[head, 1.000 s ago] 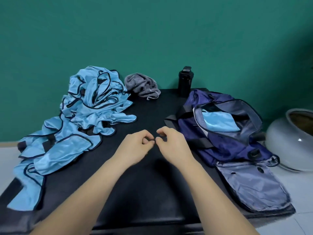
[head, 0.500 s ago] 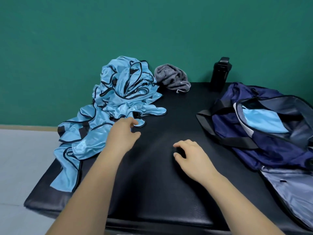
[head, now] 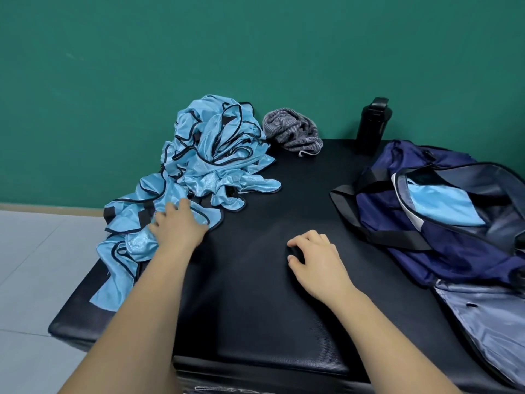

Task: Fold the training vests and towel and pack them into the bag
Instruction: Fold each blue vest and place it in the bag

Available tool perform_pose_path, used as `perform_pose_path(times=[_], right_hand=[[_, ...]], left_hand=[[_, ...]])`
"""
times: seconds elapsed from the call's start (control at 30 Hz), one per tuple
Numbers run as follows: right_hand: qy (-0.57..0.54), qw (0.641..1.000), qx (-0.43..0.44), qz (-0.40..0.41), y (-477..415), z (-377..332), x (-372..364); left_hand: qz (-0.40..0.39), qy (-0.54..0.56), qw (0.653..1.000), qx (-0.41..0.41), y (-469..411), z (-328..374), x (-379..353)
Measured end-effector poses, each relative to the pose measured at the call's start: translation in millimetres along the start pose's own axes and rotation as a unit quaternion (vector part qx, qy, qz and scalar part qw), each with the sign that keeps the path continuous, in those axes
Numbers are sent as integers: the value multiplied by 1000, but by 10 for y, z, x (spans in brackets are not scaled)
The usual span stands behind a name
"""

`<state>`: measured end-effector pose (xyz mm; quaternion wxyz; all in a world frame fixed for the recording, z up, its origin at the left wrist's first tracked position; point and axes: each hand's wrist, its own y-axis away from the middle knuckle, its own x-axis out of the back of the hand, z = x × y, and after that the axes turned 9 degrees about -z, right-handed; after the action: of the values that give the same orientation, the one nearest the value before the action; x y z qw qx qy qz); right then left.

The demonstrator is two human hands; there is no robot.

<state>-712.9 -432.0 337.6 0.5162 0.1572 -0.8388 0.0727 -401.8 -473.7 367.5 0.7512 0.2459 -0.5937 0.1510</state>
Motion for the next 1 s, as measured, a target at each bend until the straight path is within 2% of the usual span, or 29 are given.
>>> perform_pose_path(times=[0.07,0.17,0.3,0.47,0.57,0.73,0.9,1.0], right_hand=[[-9,1000,-2,-5,10,3,11],[-29,1000,-6,-4,36,-16,26],[-83,997,4,-1,62,-53,32],[-225,970,78,-43,151,-232,139],[-229,971,72,-8,187,-232,188],[-244,968,0,67,216,-128,395],[-268,945,-64,174,194,83,651],[-312,926,-82,197,196,215,742]], left_hand=[[-15,18,1000,-1,2,-87,-28],[-20,47,998,-44,119,-65,-3],[-70,81,988,-112,565,165,77],[-140,175,943,-248,1119,552,82],[-199,260,900,-286,1254,665,57],[-202,340,869,-298,1274,696,135],[-217,314,870,-312,1170,576,212],[-210,291,877,-319,1127,544,225]])
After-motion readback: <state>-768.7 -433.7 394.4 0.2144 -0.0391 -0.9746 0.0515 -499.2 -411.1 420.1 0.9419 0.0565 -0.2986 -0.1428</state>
